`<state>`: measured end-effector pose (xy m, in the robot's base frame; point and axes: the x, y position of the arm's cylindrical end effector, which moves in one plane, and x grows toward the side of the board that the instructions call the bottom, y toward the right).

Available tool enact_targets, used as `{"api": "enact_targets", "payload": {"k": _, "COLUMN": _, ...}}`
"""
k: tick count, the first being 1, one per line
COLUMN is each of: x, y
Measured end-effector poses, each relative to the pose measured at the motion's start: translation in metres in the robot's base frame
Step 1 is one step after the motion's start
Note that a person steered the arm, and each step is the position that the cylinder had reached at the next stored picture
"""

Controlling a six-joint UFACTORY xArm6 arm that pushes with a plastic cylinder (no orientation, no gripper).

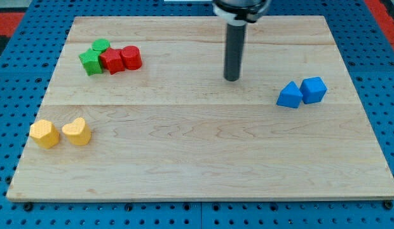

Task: Slide the blue cube and the blue triangle to the center

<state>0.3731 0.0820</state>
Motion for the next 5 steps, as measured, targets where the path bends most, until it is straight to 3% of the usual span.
{"api": "enact_targets", "payload": {"k": 3, "x": 0.004, "y": 0.188}}
{"api": "enact_targets", "payload": {"k": 5, "x": 0.059, "y": 0.178}}
